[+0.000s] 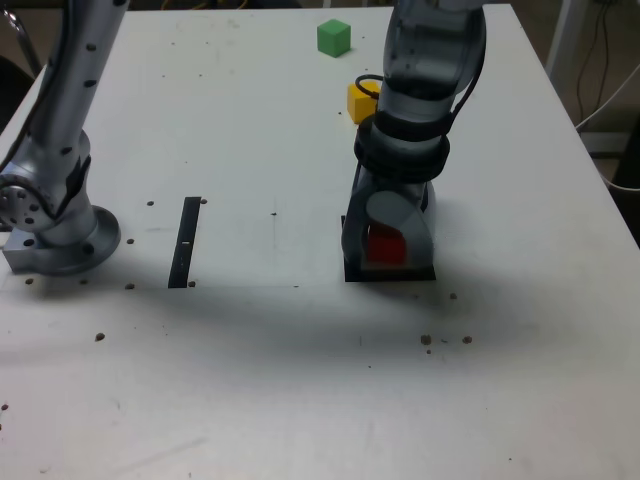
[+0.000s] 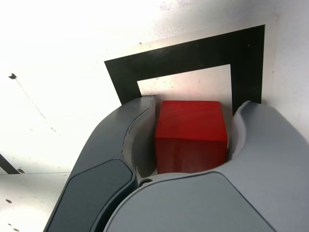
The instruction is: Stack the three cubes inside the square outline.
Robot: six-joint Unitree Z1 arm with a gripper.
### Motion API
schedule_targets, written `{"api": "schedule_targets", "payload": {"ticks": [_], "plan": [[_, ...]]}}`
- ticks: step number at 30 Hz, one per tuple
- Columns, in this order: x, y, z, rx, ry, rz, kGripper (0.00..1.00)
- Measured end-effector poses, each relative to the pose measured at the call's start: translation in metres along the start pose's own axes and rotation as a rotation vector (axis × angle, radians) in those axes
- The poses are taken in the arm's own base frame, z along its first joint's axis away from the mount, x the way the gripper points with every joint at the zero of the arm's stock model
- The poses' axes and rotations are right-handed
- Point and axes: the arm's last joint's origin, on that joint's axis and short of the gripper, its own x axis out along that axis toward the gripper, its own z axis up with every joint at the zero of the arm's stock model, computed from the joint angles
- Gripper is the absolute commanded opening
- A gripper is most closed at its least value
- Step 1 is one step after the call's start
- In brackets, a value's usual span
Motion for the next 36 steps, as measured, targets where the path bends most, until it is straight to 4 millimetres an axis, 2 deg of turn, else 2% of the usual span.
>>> {"api": "schedule_targets", "payload": {"ticks": [10, 15, 19, 23, 27, 33, 36], "plan": [[-0.015, 0.000, -0.012, -0.009, -0.024, 0.030, 1.00], [-0.038, 0.001, -0.031, -0.012, -0.055, 0.071, 1.00], [-0.061, 0.006, -0.055, -0.023, -0.070, 0.122, 1.00], [-0.072, 0.026, -0.071, -0.041, -0.066, 0.130, 1.00], [-0.085, 0.061, -0.087, -0.072, -0.081, 0.126, 1.00], [-0.115, 0.125, -0.103, -0.125, -0.156, 0.128, 1.00], [-0.118, 0.162, -0.106, -0.161, -0.153, 0.097, 1.00]]}}
